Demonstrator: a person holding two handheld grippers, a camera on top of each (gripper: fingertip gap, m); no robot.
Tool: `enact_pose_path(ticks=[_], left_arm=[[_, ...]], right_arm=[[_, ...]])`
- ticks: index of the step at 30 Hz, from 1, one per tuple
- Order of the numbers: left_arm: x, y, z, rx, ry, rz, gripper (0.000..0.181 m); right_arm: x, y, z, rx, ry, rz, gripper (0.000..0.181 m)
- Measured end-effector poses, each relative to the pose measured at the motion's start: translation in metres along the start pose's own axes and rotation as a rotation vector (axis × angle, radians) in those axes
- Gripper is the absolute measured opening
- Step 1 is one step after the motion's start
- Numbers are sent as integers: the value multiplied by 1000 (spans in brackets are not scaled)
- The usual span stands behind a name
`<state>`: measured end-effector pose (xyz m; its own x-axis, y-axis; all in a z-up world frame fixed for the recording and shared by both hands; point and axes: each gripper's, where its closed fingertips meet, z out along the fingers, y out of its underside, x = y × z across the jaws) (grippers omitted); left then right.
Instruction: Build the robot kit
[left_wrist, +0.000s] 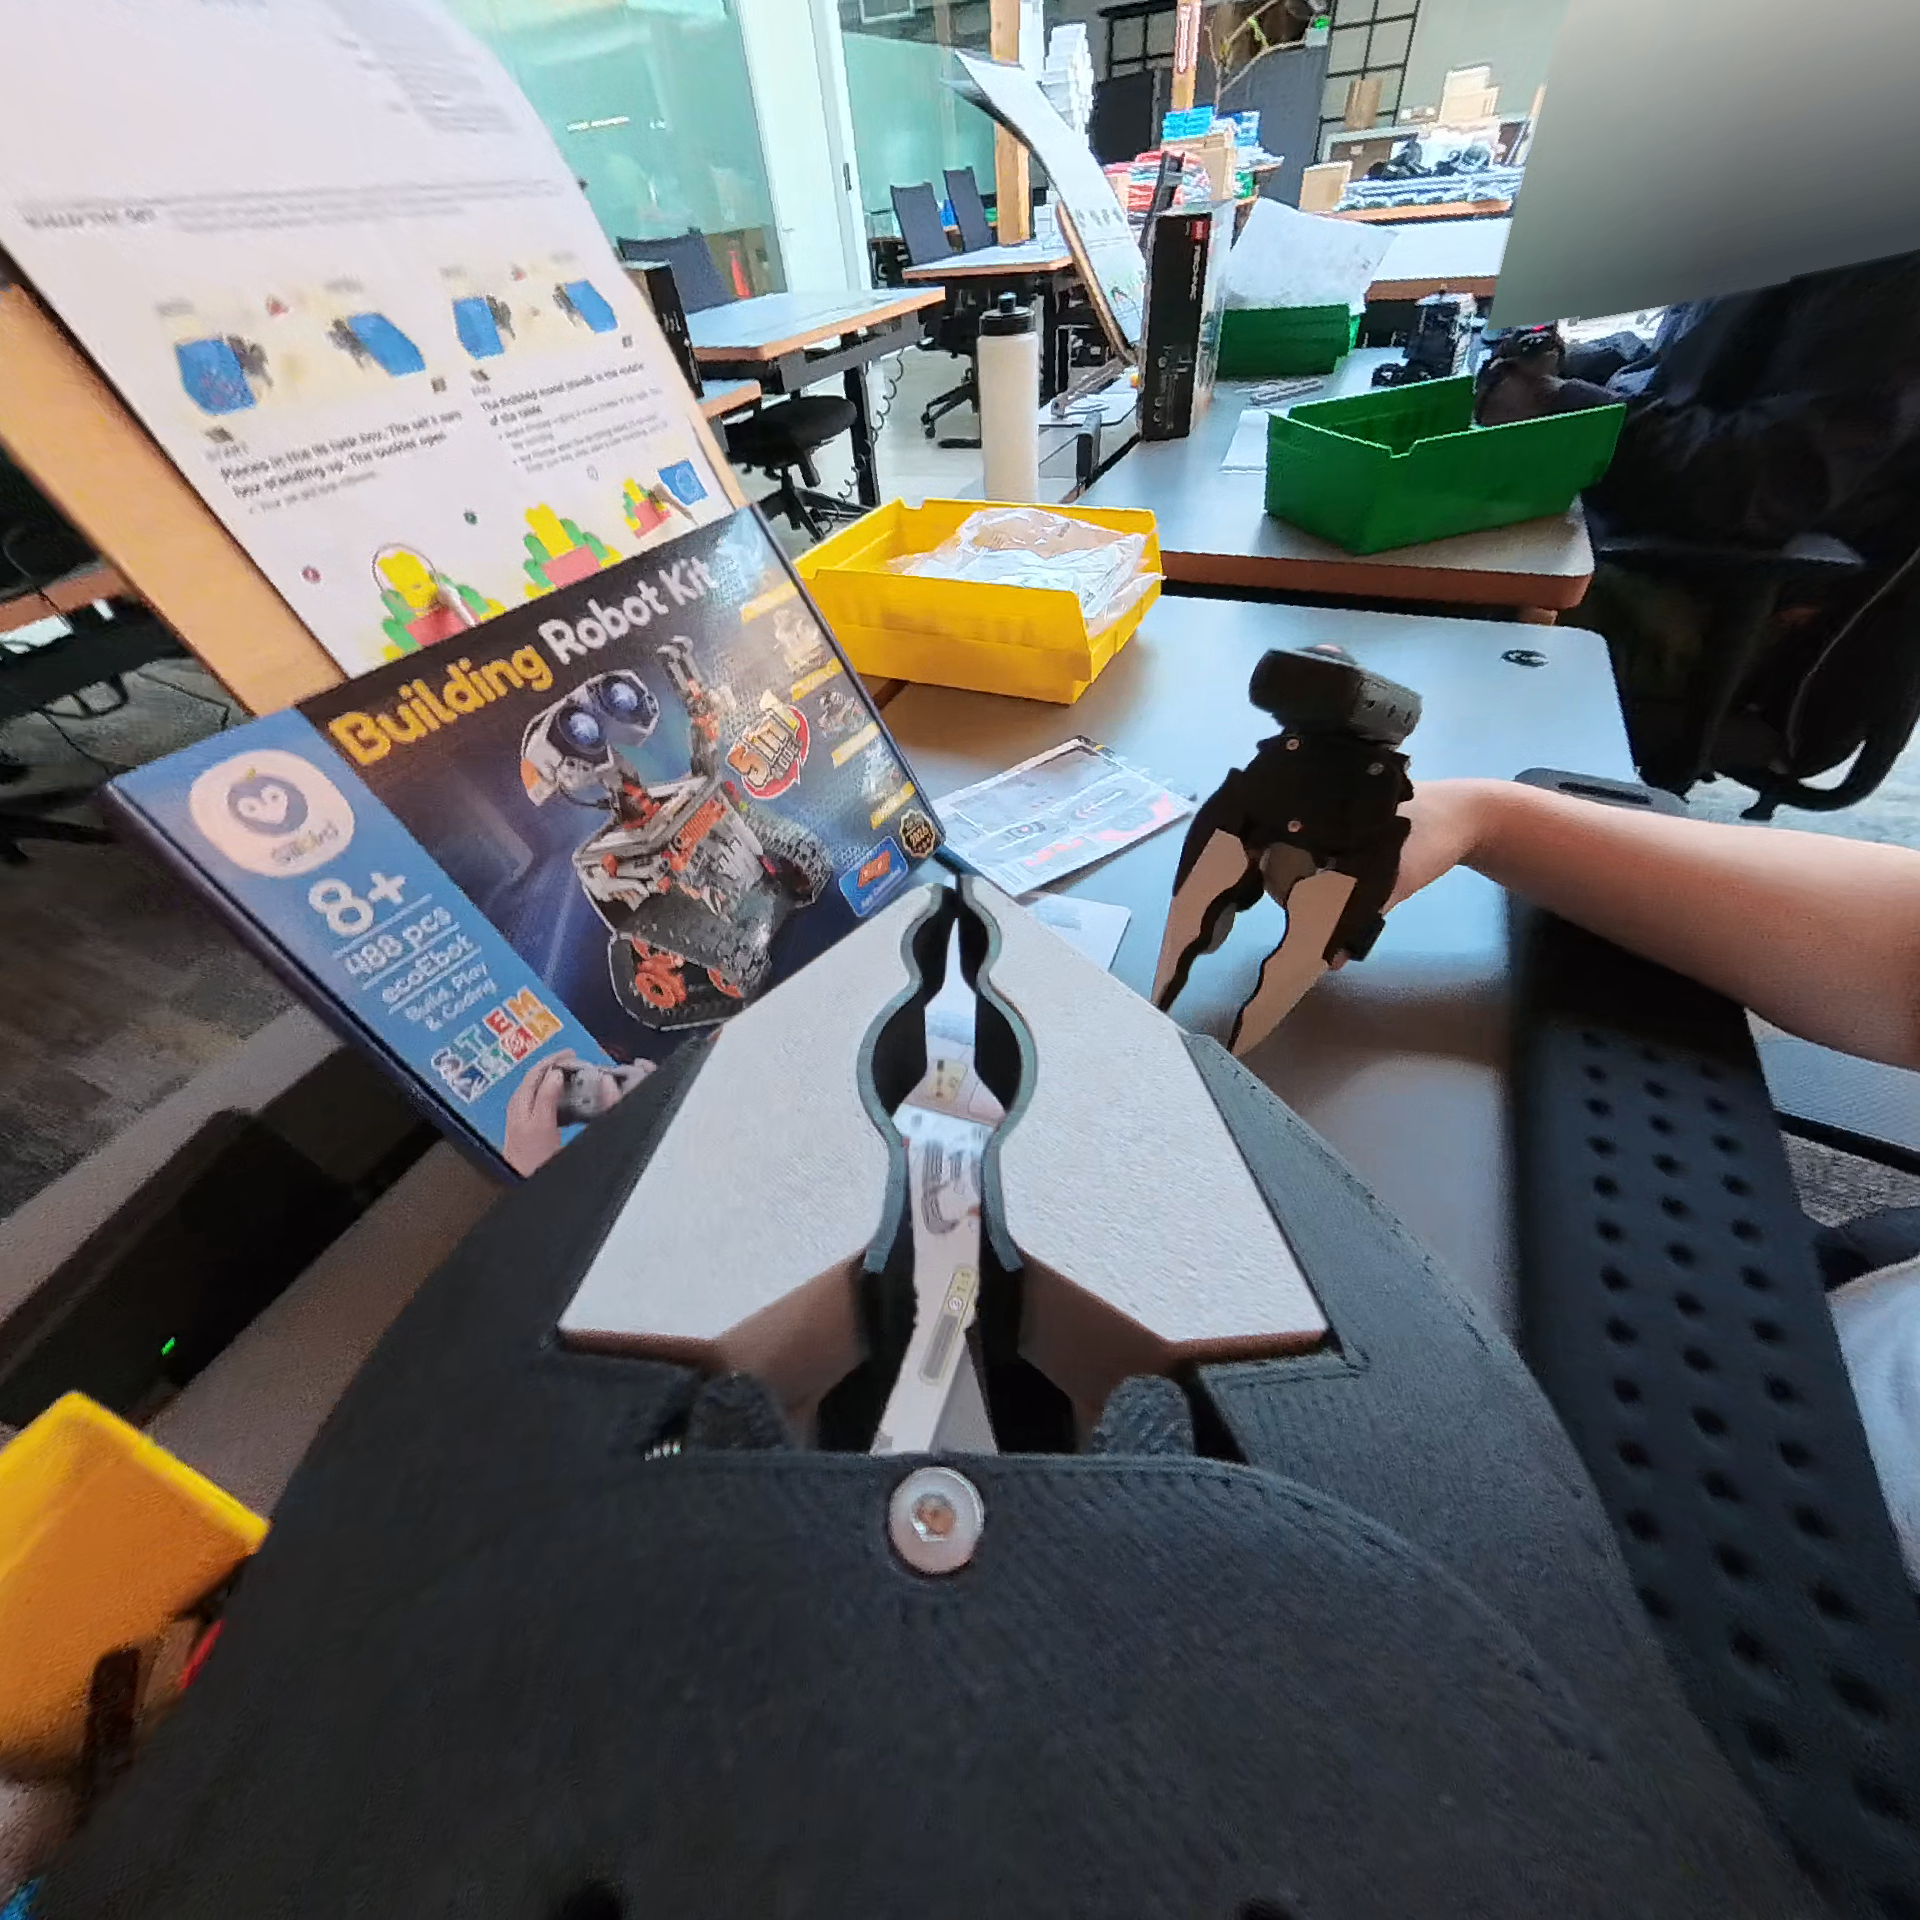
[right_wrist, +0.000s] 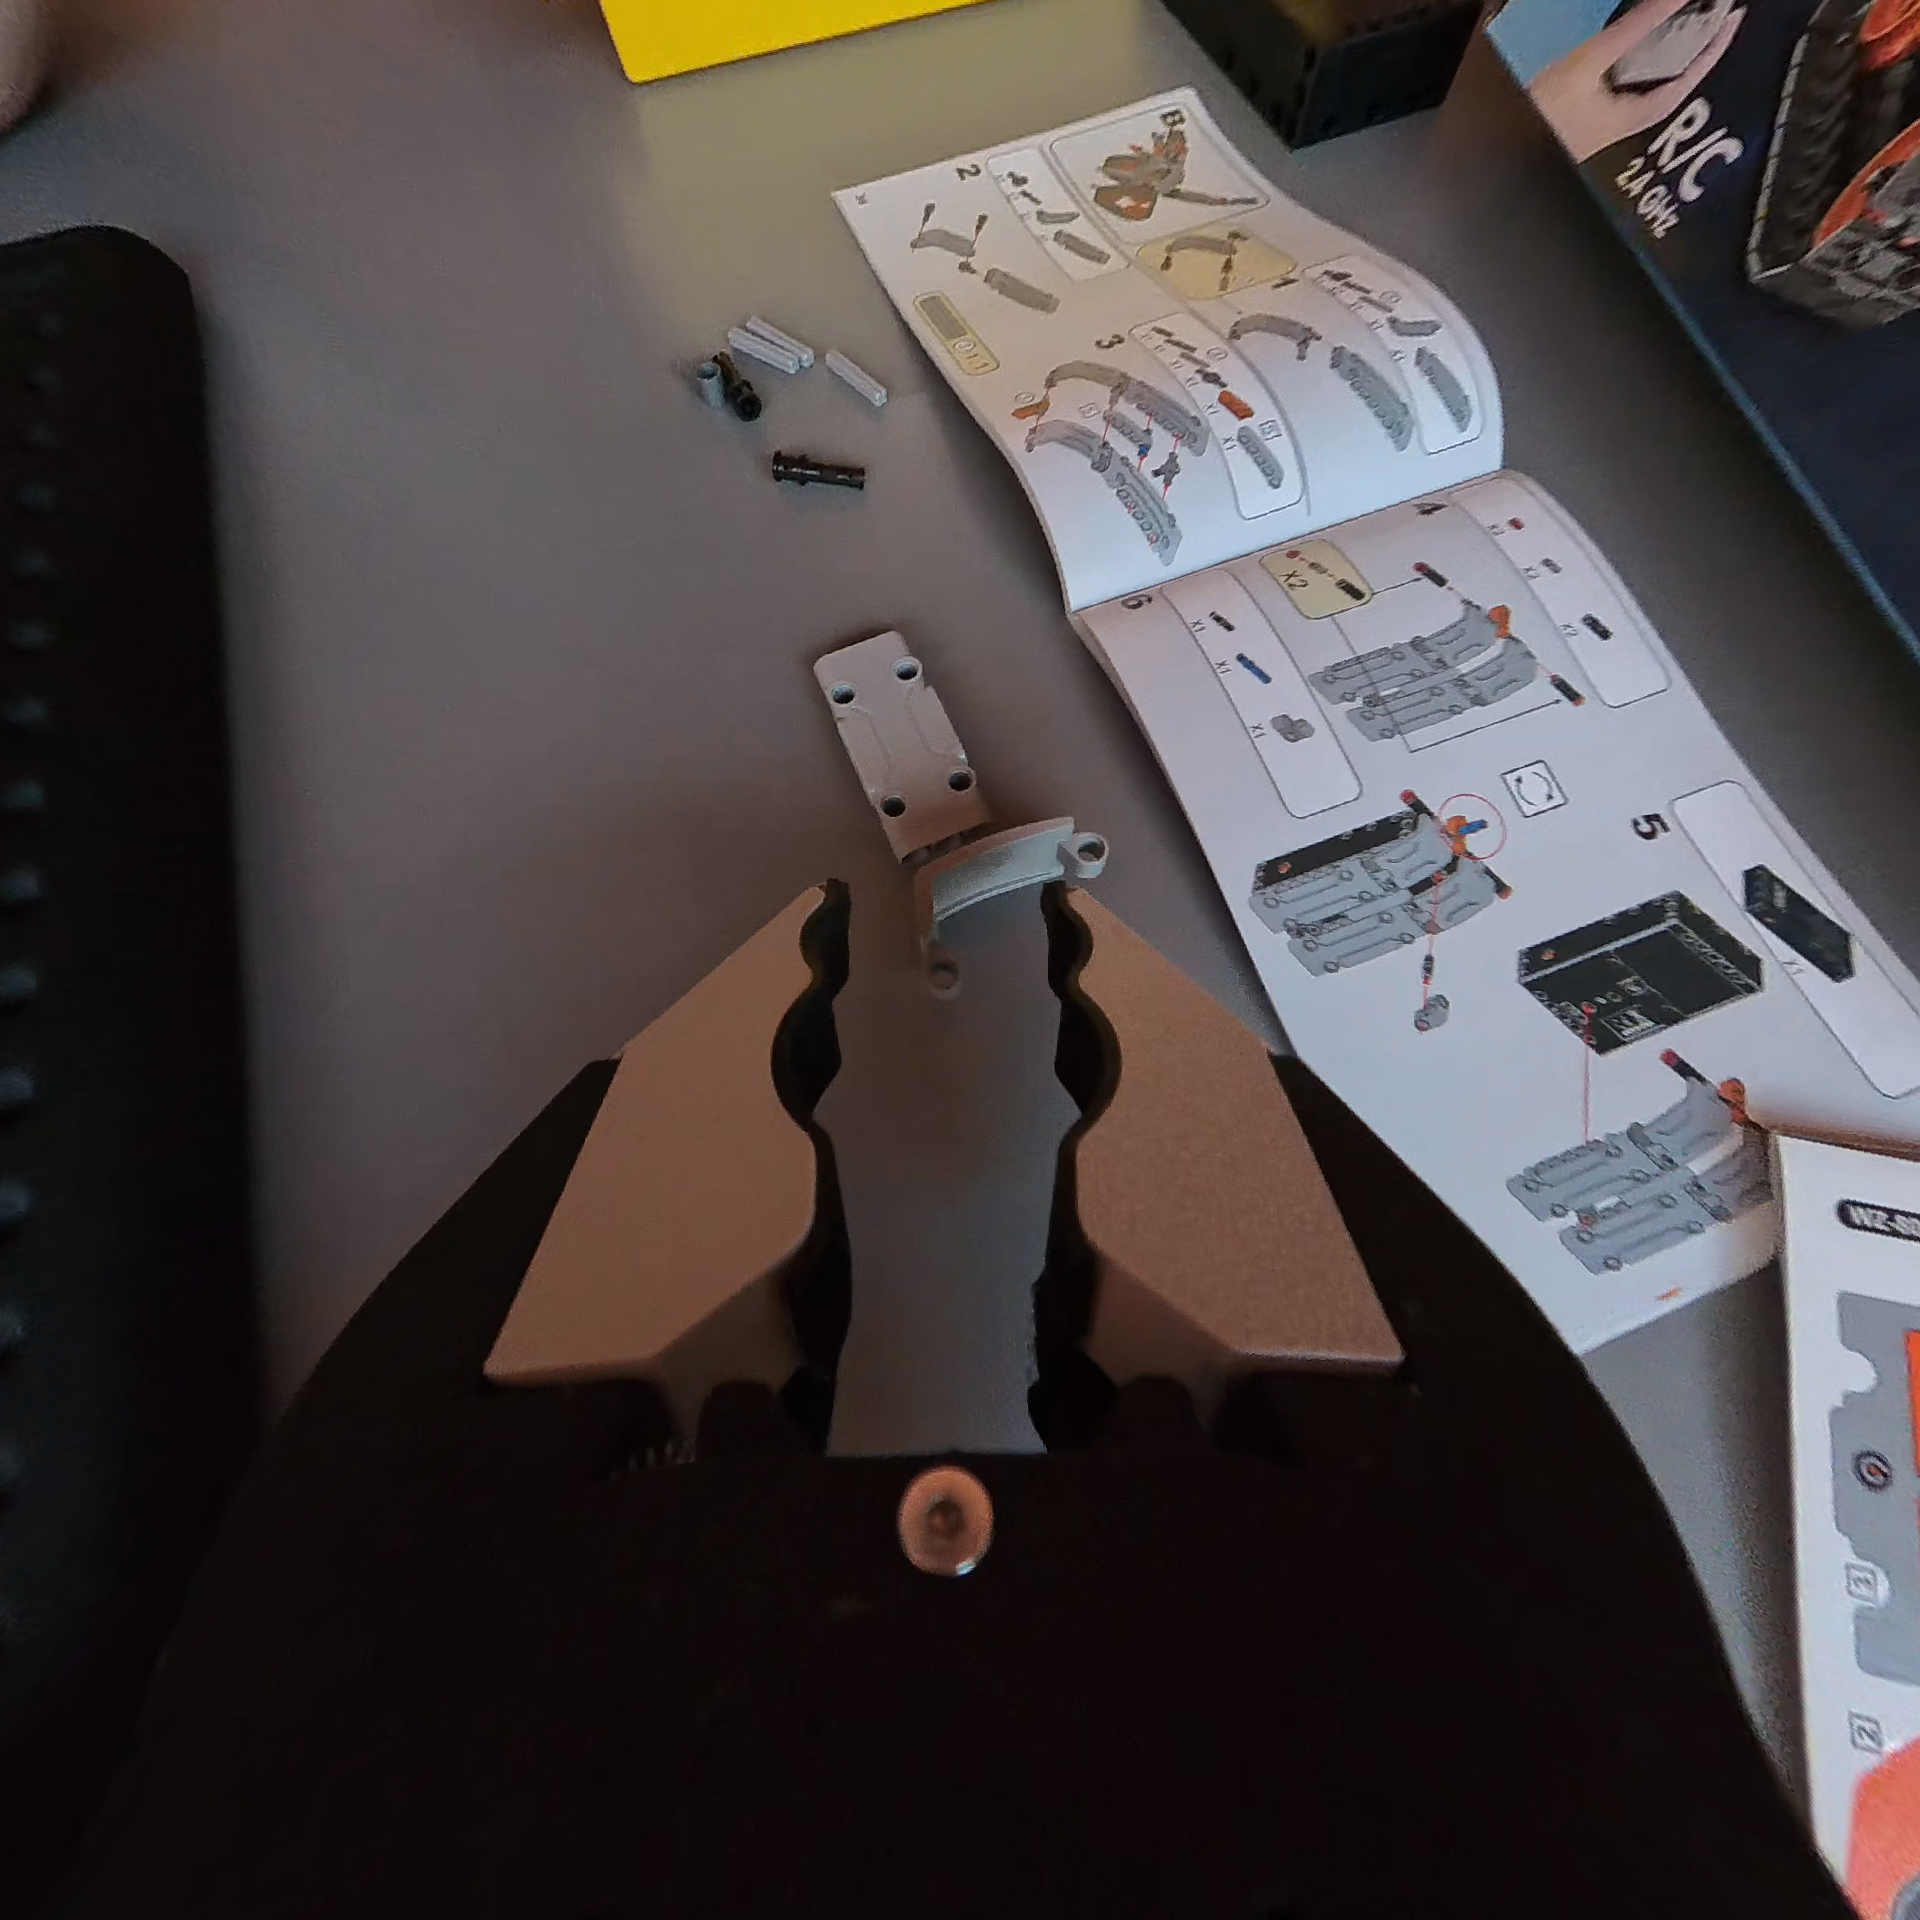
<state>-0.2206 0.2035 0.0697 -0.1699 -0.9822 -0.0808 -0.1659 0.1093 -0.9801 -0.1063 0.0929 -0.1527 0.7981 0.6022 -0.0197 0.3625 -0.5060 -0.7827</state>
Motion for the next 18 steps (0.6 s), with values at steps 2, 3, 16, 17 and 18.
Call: enact_pose_path(ticks=[2,3,16,17,18], left_arm=[[-5,2,-7,-2,8,-30,0],[-7,3,-9,2,9,-42,0],[-18,3,-9,0,18,-113,0],[-20,6,-7,-8,15,-122,1],[-21,8,-5,-10,16,-137,3]], right_arm=[[-1,1,6,-17,-18,7,30],[-3,4,8,-40,-33,10,26],[-6,-45,-2,194,21,-106,1],[-6,-50,-2,213,34,-119,1],[-7,-56,-2,235,51,-140,1]])
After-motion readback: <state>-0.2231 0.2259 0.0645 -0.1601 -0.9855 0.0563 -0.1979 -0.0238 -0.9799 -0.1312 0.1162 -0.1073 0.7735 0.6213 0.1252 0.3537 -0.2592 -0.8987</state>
